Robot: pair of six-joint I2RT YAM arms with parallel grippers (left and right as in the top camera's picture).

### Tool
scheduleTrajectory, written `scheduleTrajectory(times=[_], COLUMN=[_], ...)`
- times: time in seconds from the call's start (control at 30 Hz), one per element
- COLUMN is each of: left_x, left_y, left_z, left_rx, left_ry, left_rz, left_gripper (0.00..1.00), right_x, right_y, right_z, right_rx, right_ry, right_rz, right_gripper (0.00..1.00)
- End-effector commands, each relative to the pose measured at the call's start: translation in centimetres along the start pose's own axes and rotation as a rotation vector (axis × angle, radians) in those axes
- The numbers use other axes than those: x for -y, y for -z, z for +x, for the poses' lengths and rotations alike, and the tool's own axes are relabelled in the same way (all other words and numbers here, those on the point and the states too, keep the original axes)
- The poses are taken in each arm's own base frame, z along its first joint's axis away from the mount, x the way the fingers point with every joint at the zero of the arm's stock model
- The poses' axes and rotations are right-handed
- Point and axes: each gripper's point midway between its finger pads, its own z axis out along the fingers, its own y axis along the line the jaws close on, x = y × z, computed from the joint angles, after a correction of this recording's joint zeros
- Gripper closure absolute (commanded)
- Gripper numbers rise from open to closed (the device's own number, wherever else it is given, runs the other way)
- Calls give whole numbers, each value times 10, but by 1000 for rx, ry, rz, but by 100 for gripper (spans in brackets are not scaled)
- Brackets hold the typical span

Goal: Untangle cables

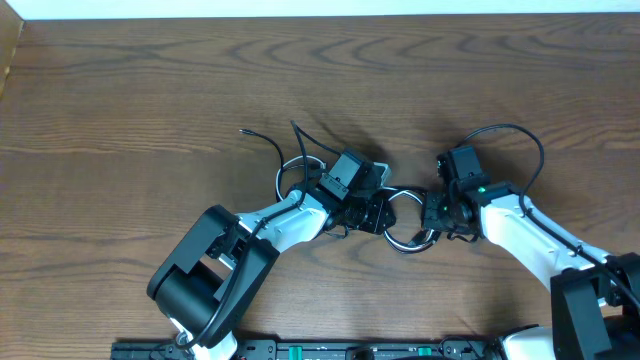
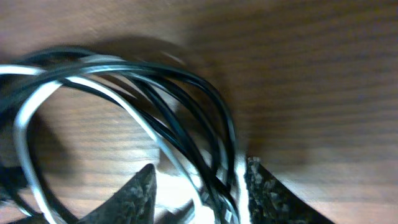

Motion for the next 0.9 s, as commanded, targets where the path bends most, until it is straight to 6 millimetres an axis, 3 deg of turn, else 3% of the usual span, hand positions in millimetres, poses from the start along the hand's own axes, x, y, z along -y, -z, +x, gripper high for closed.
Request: scheduleTrajectory(times=[0.0, 0.1, 0.33, 0.73, 0.87], left_x=[-21, -21, -26, -59, -65], left_y=[-9, -9, -7, 13, 16], left_z=[19, 19, 16, 4, -1], left_rx=[-53, -53, -42, -20, 0], left_ry=[33, 33, 38, 153, 162], left_rz=[-63, -63, -73, -89, -96], left_gripper=[62, 62, 61, 60, 54], right_x=[-10, -21, -20, -20, -20], right_y=[-12, -12, -12, -12, -12], right_z=[22, 22, 22, 22, 23], right_rx=[-62, -67, -68, -68, -71], right_ry=[-50, -46, -58, -58, -59], right_rz=[-103, -166, -164, -164, -162], right_gripper=[66, 76, 87, 87, 87])
